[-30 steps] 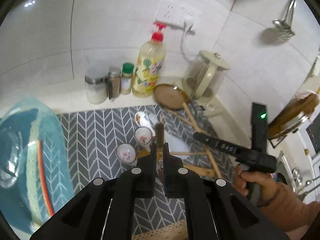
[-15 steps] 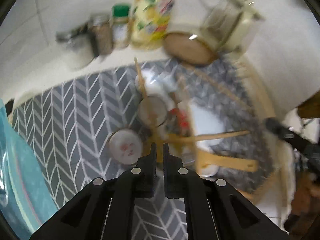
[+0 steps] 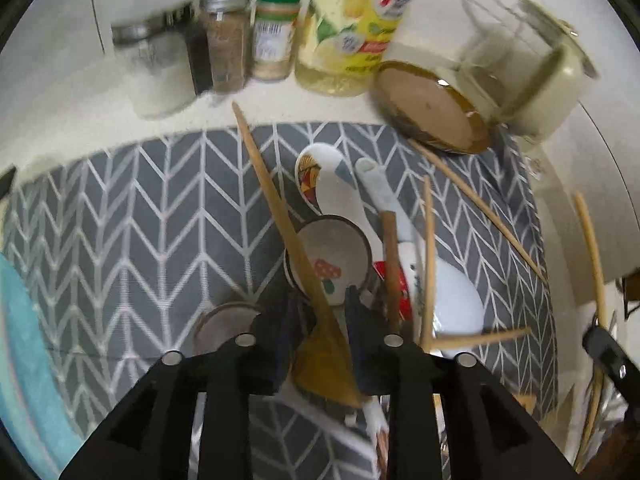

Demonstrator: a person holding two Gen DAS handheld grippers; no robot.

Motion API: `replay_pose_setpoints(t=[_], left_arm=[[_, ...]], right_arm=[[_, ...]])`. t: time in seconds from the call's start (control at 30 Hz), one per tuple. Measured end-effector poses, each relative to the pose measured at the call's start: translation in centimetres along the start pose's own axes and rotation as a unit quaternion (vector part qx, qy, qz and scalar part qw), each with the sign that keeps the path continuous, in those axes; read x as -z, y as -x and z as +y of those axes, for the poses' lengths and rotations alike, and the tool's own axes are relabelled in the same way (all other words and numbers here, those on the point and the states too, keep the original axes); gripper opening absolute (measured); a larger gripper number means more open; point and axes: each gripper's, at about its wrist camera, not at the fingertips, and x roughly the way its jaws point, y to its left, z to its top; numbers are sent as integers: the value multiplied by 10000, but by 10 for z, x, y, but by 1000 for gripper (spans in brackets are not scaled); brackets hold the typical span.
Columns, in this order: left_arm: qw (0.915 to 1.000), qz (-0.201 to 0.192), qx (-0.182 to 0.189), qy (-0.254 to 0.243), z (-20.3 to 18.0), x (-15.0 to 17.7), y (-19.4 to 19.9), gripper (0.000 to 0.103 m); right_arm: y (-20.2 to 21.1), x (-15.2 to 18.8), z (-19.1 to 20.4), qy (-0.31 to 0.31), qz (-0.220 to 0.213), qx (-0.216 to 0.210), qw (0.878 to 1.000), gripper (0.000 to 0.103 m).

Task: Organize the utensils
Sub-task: 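Lower both held chopsticks into the blue basin and open both tools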

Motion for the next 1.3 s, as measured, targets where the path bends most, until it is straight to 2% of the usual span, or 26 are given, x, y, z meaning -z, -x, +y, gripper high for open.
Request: replay_pose_setpoints(t=[0.07, 0.13, 0.27, 0.43, 0.57, 0.67, 0.8, 0.9, 0.97, 1.13, 1.3], left_arm=[[9997, 5, 64, 219, 6, 1, 5, 7], [9994, -71, 162, 310, 9, 5, 20, 7], [9978, -503, 361, 242, 9, 18, 68, 7], [9912, -1195, 521, 220, 19, 37, 144, 7], [9840, -1716, 328, 339, 53, 56, 209, 7], [9812, -1865, -181, 454, 94, 76, 239, 7], [9808, -1618, -731, 806, 159, 106, 246, 7], [9815, -1379, -883, 995, 196, 120, 240, 7], [9827, -1262, -867, 1042, 213, 125, 238, 7], [9852, -996, -783, 1157, 243, 134, 219, 7], [9872, -868, -702, 1140, 245, 136, 203, 8]], right_arm=[[2, 0, -1, -11, -7, 11, 10000, 8], [4, -1, 0, -4, -37, 9, 10000, 8], [3, -4, 17, 101, -54, -95, 9999, 8], [-7, -5, 72, 349, 80, -589, 9976, 8], [-22, -1, 137, 559, 268, -1186, 9910, 8], [-41, 5, 194, 821, 434, -1523, 9840, 8], [-81, 23, 259, 945, 766, -1706, 9778, 8], [-118, 36, 285, 791, 1065, -1598, 9782, 8], [-143, 44, 295, 575, 1273, -1473, 9792, 8], [-179, 65, 310, 511, 1497, -959, 9827, 8], [-206, 82, 325, 681, 1771, -335, 9813, 8]])
